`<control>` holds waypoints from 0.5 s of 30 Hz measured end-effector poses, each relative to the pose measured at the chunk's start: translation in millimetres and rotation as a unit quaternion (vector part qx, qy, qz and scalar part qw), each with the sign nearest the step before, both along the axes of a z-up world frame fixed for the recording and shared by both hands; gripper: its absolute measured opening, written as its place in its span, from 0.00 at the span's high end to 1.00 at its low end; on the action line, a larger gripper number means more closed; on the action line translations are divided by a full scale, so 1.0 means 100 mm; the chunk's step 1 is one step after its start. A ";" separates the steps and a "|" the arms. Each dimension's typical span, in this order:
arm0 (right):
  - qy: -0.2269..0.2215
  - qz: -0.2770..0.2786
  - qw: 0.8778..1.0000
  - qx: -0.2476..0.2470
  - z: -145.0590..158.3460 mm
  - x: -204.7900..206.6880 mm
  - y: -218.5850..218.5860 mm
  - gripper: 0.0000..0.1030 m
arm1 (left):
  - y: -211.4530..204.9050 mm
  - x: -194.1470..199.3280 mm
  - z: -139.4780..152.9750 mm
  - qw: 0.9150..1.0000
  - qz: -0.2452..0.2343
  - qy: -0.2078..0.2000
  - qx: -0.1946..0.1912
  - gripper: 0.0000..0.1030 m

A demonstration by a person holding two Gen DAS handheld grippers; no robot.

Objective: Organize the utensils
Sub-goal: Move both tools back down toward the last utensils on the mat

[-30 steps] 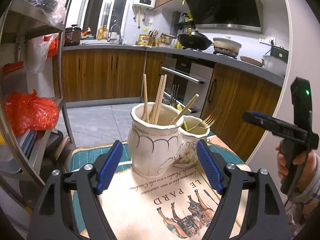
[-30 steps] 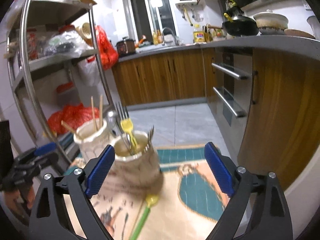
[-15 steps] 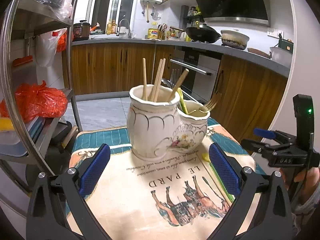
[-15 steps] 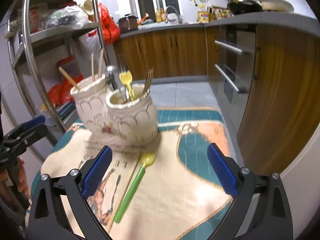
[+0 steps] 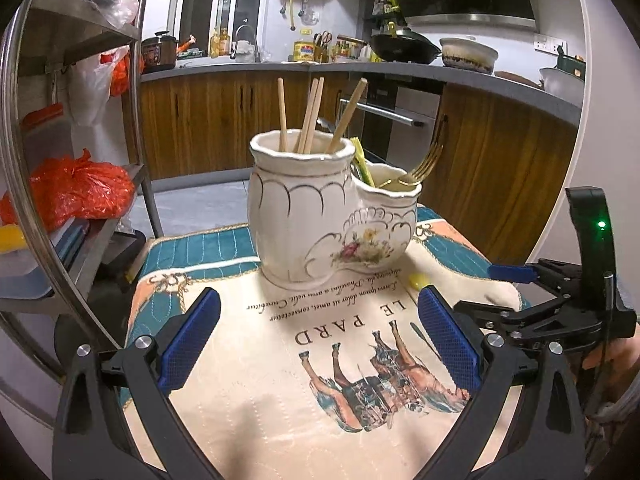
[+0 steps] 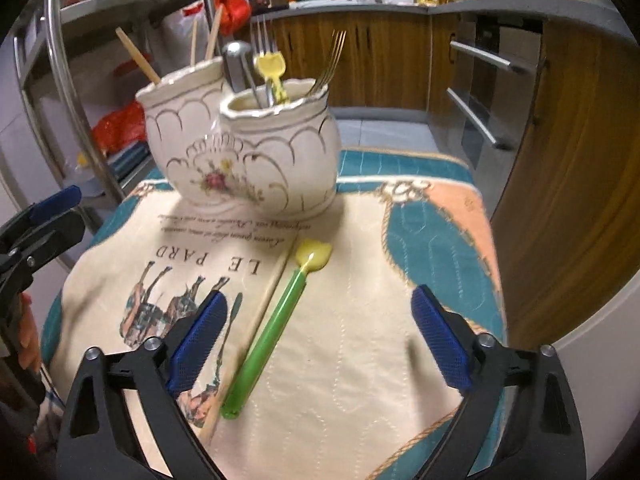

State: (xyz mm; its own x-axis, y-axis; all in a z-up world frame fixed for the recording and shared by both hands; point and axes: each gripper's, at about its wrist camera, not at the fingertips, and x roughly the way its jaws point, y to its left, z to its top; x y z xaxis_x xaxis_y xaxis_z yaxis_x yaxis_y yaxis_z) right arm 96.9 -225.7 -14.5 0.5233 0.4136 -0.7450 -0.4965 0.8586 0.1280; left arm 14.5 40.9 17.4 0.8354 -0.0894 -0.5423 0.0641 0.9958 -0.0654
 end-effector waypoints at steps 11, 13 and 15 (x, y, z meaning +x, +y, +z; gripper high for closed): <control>0.056 0.019 0.998 -0.021 -0.15 0.13 0.20 0.83 | -0.09 0.00 -0.02 1.000 -0.007 0.004 0.003 0.06; 0.052 0.024 0.998 -0.041 -0.14 0.15 0.24 0.84 | -0.11 -0.01 -0.01 1.000 -0.010 0.002 0.004 0.06; 0.054 0.028 0.997 -0.055 -0.13 0.19 0.26 0.84 | -0.12 -0.02 0.00 1.000 -0.012 0.002 0.004 0.06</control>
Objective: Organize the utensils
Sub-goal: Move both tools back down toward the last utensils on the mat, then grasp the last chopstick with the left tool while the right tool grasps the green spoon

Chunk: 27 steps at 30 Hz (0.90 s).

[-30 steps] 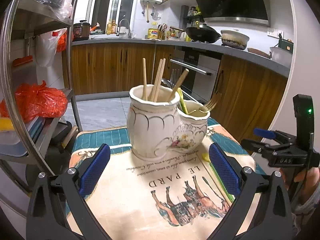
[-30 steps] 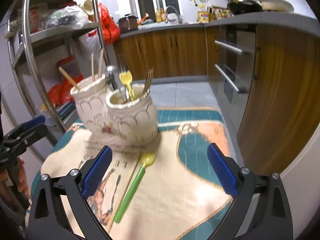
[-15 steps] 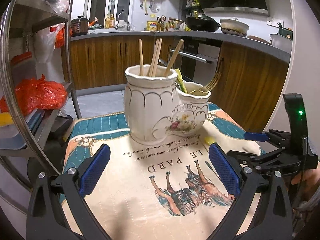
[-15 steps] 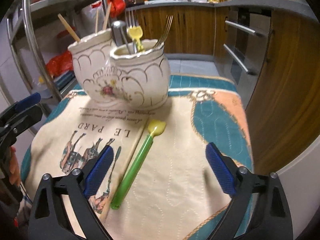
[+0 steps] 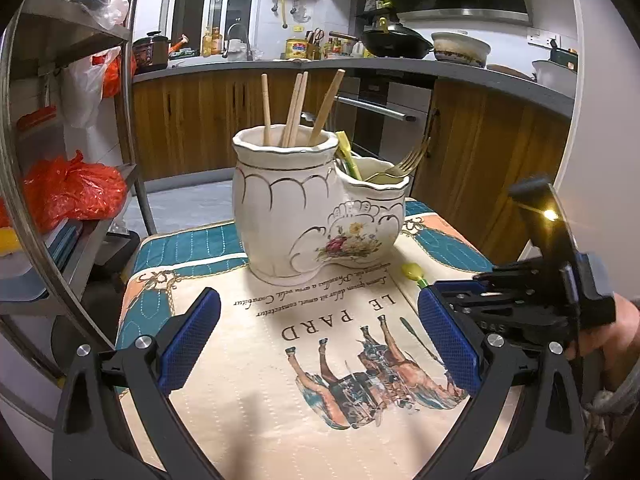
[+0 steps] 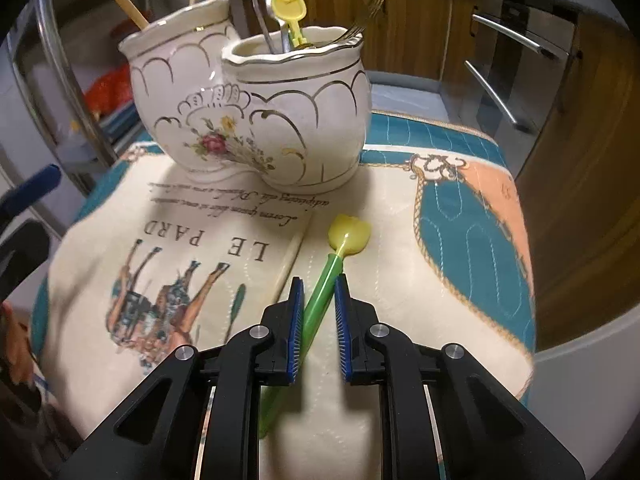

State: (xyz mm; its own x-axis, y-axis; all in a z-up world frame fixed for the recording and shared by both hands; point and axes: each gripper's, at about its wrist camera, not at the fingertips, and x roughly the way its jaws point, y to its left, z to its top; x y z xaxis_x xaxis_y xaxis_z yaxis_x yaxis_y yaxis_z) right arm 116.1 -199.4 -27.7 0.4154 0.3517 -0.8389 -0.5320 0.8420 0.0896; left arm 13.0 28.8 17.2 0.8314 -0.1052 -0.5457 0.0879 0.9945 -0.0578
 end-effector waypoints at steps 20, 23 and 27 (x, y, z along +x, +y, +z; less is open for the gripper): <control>-0.021 -0.026 0.997 0.076 0.16 0.04 -0.66 0.90 | -0.76 0.30 -0.37 0.992 -0.076 0.102 0.008 0.21; -0.030 -0.029 0.996 0.079 0.19 -0.01 -0.71 0.90 | -0.88 0.34 -0.49 0.989 -0.084 0.123 0.015 0.32; -0.033 -0.026 0.996 0.083 0.19 -0.03 -0.75 0.90 | -1.00 0.38 -0.59 0.986 -0.083 0.137 0.035 0.51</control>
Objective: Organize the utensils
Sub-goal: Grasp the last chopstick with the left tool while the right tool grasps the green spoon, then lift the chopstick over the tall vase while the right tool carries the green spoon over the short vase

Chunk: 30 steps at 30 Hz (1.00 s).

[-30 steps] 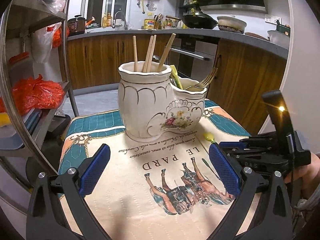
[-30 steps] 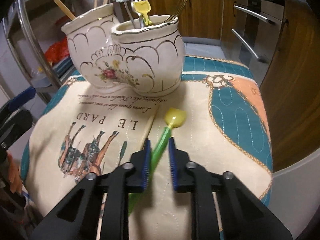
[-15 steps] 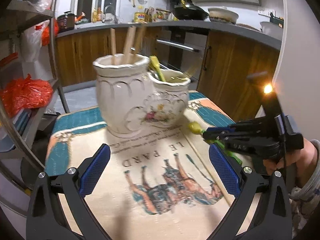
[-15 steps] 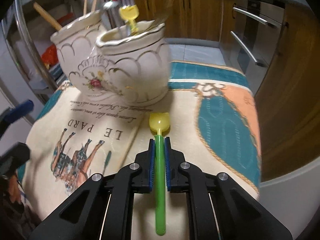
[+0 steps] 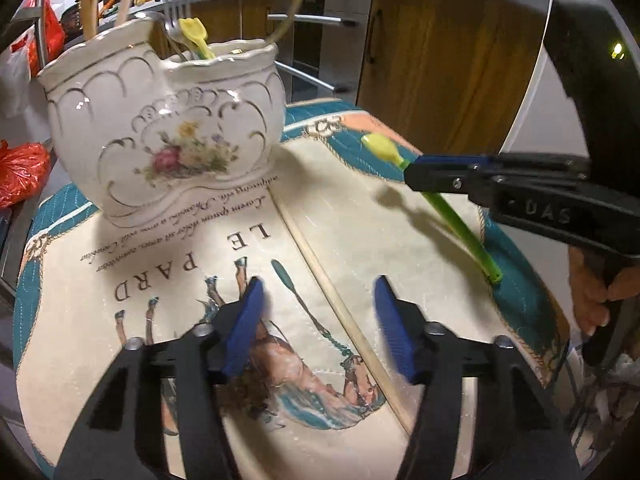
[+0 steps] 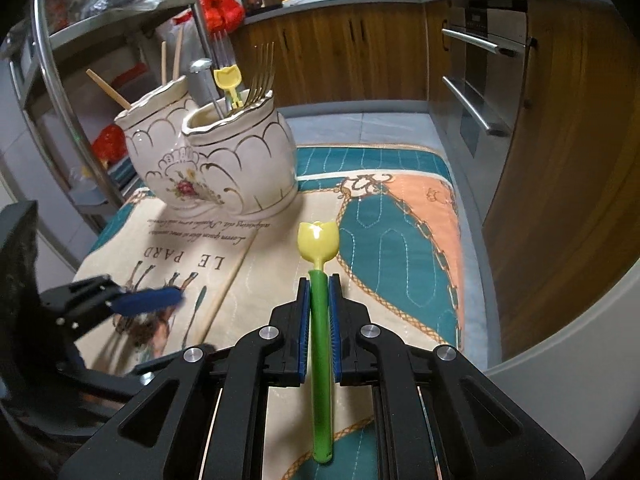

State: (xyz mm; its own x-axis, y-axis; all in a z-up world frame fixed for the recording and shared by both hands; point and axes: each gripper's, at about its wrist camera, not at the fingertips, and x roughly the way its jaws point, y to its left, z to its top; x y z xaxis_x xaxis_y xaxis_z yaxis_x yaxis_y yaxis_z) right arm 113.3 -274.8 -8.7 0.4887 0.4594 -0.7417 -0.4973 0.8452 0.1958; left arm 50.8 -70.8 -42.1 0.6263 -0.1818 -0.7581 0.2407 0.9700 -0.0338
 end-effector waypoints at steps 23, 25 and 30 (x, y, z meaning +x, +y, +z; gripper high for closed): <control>0.028 0.146 0.988 -0.051 -0.13 -0.38 0.44 0.90 | 0.73 -0.23 0.09 0.994 -0.061 0.045 0.073 0.94; 0.024 0.149 0.986 -0.065 -0.14 -0.40 0.48 0.87 | 0.77 -0.25 0.09 0.996 -0.053 0.042 0.063 0.93; 0.016 0.143 0.987 -0.073 -0.15 -0.41 0.53 0.81 | 0.76 -0.20 0.10 0.997 -0.034 0.036 0.054 0.91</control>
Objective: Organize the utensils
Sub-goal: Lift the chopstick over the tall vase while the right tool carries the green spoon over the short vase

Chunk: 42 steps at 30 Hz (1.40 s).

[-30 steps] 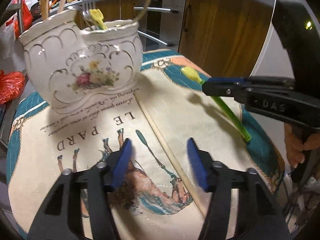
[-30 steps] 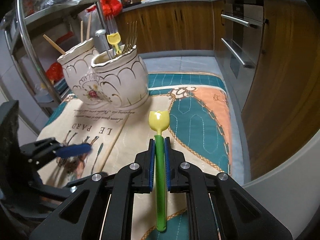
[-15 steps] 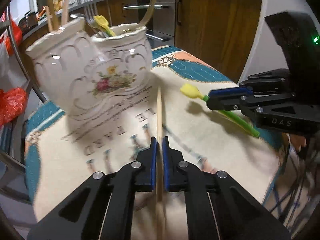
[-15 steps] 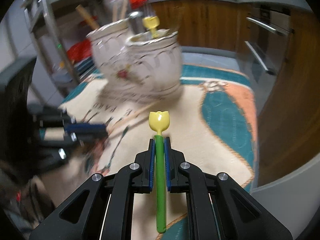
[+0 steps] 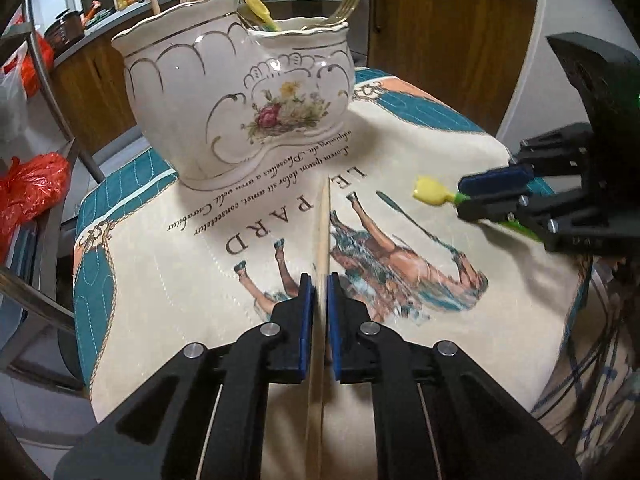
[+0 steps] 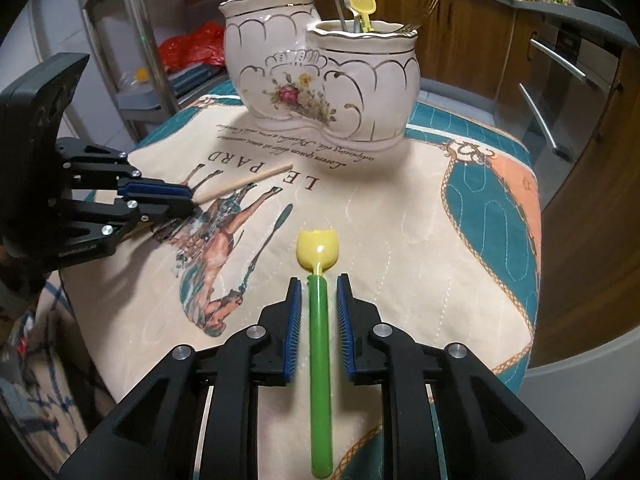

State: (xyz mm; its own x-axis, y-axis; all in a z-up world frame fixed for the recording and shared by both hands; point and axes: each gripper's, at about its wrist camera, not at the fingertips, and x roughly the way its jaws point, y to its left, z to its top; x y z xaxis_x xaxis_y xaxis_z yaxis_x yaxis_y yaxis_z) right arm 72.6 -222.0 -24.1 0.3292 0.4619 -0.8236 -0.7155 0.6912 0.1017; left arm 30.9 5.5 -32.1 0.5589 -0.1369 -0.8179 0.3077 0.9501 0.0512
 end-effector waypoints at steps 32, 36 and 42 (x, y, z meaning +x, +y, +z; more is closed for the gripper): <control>-0.136 -0.054 0.964 0.224 0.90 0.31 0.03 0.90 | 0.61 -0.22 1.07 0.961 -0.011 -0.226 -0.158 0.94; -0.152 -0.058 0.956 0.243 1.06 0.41 0.07 0.90 | 0.71 -0.10 1.28 0.954 0.002 -0.245 -0.171 0.94; -0.172 -0.090 0.938 0.287 1.25 0.71 0.14 0.90 | 0.81 0.31 1.64 0.939 0.026 -0.287 -0.189 0.94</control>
State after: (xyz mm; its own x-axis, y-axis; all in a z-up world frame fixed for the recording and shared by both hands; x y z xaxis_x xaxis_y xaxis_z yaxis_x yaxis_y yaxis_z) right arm 143.7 -208.4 100.5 0.6446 0.7086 -0.2869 -0.6513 0.7056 0.2793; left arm 61.5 86.3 132.1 0.9065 -0.3167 -0.2792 0.2849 0.9469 -0.1489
